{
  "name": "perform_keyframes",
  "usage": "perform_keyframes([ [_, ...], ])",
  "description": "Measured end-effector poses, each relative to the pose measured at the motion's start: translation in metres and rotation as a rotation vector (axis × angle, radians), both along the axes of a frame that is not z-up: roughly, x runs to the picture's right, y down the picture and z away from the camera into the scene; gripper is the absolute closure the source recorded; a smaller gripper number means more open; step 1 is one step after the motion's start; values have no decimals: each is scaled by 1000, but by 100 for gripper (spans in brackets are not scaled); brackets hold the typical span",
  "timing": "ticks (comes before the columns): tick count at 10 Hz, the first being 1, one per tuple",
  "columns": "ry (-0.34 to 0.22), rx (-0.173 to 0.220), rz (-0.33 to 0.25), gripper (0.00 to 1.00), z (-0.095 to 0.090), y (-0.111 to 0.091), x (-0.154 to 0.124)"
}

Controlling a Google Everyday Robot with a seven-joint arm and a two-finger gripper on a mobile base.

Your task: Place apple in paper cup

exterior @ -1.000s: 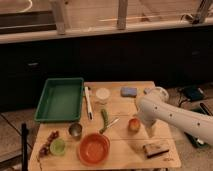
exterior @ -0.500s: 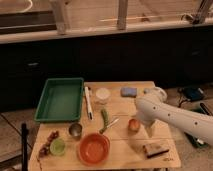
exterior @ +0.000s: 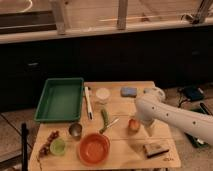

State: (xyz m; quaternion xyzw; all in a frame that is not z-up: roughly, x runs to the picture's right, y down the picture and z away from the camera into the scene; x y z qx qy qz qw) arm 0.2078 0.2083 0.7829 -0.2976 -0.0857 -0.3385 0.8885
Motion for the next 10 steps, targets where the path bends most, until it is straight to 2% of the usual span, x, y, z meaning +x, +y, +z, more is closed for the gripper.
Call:
perform_keyframes([
  [10, -86, -6, -110, 20, 5, -1, -7],
])
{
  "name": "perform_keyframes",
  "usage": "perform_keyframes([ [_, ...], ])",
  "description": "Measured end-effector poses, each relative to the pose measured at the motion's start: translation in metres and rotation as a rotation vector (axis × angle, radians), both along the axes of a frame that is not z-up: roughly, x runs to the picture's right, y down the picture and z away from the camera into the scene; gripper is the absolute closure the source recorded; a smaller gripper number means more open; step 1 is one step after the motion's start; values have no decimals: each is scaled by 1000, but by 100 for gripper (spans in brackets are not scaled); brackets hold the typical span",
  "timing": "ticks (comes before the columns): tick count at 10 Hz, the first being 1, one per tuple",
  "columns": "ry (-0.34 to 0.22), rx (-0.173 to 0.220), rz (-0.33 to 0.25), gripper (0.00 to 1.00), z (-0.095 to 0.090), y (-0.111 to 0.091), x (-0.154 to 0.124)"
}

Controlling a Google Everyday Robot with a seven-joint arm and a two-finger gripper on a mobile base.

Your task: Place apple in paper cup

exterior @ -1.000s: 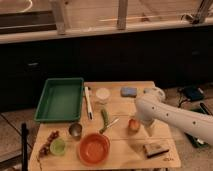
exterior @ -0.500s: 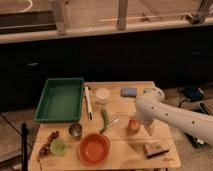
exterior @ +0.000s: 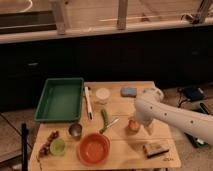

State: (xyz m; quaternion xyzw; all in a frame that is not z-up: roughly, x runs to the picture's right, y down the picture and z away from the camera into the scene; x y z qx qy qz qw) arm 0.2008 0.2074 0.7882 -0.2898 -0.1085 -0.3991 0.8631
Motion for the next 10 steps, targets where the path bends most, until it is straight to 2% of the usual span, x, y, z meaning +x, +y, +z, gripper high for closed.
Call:
perform_keyframes([
  [10, -74, -14, -81, 20, 1, 0, -6],
])
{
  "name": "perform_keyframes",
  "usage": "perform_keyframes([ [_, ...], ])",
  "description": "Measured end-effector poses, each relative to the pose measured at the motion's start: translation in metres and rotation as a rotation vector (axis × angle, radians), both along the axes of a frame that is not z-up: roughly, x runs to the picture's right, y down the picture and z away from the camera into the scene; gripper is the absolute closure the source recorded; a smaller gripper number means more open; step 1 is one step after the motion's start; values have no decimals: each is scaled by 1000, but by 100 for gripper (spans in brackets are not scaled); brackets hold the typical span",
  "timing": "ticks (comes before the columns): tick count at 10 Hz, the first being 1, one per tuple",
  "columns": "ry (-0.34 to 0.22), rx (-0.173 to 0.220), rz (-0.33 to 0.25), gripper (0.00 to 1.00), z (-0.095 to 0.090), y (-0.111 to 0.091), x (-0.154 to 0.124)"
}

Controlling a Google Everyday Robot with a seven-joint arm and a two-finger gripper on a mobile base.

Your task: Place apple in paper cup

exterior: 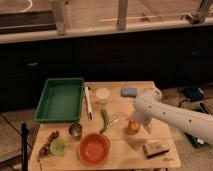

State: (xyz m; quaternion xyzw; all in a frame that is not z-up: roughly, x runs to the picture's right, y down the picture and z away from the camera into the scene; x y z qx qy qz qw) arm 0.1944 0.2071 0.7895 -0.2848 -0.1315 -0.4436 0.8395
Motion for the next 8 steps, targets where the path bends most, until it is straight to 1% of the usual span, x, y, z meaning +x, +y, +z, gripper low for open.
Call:
perform_keyframes([
  [3, -18, -5, -15, 20, 0, 0, -1],
  [5, -27, -6, -22, 26, 0, -1, -1],
  [8, -42, -9, -32, 26, 0, -1, -2],
])
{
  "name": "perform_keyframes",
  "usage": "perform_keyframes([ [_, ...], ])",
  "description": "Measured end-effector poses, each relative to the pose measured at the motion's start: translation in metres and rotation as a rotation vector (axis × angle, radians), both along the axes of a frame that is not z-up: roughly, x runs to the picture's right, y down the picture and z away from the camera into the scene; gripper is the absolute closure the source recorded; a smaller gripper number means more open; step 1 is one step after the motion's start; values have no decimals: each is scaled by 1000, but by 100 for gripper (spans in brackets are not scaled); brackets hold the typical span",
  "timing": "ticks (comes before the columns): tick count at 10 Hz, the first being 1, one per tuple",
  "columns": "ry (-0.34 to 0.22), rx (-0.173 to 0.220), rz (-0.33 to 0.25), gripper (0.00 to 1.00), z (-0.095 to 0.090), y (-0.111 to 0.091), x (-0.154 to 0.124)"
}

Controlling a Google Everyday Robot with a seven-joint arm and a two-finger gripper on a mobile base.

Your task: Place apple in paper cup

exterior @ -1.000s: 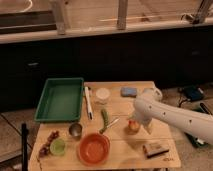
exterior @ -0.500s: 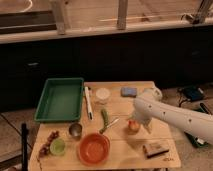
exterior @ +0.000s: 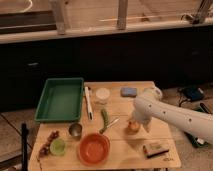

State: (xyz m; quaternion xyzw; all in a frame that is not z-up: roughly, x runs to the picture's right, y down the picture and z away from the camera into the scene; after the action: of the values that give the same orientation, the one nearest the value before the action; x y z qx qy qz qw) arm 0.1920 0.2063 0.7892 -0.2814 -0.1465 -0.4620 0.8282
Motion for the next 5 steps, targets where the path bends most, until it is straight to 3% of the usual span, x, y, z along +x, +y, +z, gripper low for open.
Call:
perform_keyframes([
  [5, -14, -6, 2, 26, -1, -3, 4],
])
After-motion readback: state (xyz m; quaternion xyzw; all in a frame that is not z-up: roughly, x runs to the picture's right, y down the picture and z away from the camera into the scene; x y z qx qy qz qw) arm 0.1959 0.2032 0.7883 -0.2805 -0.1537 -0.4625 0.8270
